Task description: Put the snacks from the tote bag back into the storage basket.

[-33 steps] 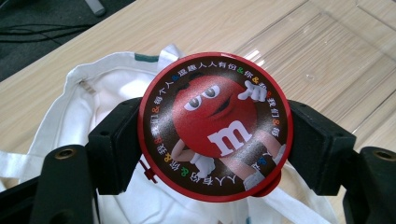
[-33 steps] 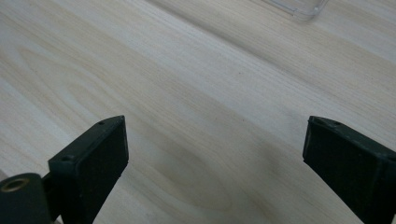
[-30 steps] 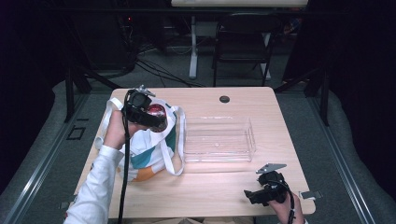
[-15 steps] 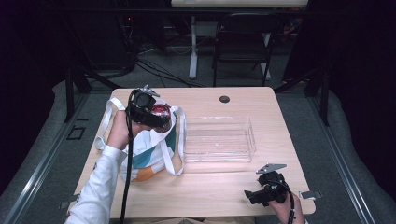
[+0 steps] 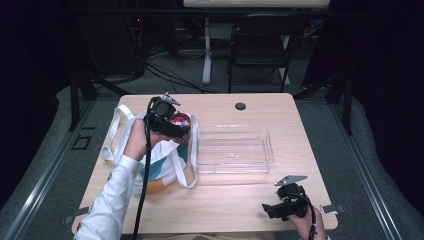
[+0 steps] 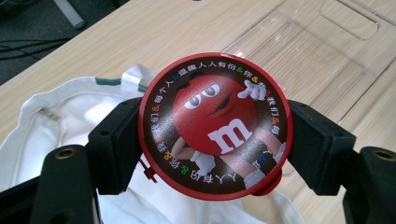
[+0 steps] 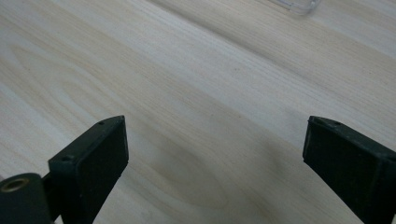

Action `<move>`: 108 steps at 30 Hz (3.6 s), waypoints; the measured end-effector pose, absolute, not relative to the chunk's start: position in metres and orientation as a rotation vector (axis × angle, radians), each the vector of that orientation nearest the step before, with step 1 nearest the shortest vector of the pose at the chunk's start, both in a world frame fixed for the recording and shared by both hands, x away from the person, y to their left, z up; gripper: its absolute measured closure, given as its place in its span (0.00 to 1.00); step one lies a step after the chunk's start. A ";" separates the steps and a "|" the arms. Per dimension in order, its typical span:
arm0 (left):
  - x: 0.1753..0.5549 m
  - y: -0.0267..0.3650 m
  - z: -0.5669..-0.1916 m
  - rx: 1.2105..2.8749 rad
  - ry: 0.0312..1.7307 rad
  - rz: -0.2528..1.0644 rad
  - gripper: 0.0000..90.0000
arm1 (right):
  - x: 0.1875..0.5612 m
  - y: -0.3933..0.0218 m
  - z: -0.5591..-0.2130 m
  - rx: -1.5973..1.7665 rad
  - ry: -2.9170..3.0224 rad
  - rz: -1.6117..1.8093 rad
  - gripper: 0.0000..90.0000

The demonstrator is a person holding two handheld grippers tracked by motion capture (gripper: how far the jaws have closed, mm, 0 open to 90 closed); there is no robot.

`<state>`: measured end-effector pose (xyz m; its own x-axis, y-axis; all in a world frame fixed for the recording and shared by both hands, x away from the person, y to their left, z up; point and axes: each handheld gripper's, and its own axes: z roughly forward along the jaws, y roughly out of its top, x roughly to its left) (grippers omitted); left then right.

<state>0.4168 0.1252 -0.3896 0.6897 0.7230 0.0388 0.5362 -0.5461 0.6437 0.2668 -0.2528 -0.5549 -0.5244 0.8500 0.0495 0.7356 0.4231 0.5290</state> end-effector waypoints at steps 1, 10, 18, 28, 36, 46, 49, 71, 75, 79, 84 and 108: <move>0.417 0.124 -0.390 2.289 0.960 0.402 0.29 | 0.266 -0.253 -0.555 1.394 2.452 0.736 0.07; 0.415 0.108 -0.396 2.290 0.931 0.378 0.29 | 0.266 -0.252 -0.554 1.381 2.455 0.738 0.07; 0.417 0.098 -0.408 2.296 0.928 0.349 0.29 | 0.266 -0.251 -0.554 1.381 2.460 0.746 0.08; 0.413 0.081 -0.417 2.321 0.889 0.321 0.29 | 0.264 -0.252 -0.554 1.388 2.443 0.762 0.08; 0.409 0.075 -0.422 2.315 0.871 0.316 0.29 | 0.264 -0.252 -0.553 1.381 2.455 0.747 0.08; 0.406 0.062 -0.435 2.325 0.865 0.300 0.29 | 0.264 -0.252 -0.553 1.381 2.454 0.745 0.08; 0.406 0.060 -0.437 2.333 0.863 0.301 0.29 | 0.264 -0.252 -0.553 1.380 2.452 0.740 0.08; 0.410 0.047 -0.471 2.421 0.873 0.264 0.29 | 0.264 -0.251 -0.553 1.378 2.460 0.751 0.08; 0.410 0.045 -0.474 2.431 0.874 0.257 0.29 | 0.264 -0.251 -0.553 1.377 2.461 0.752 0.08; 0.410 0.043 -0.478 2.443 0.878 0.249 0.29 | 0.264 -0.251 -0.553 1.377 2.457 0.750 0.08; 0.412 0.043 -0.484 2.463 0.878 0.246 0.29 | 0.264 -0.251 -0.552 1.372 2.466 0.750 0.08; 0.416 0.040 -0.499 2.496 0.908 0.220 0.29 | 0.264 -0.250 -0.553 1.362 2.475 0.748 0.08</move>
<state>0.4159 0.0399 -0.4989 0.7678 0.6406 -0.0104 0.5649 -0.6693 0.4827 0.2636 -0.2500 -0.5528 -0.5467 0.8357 0.0515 0.7243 0.4412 0.5298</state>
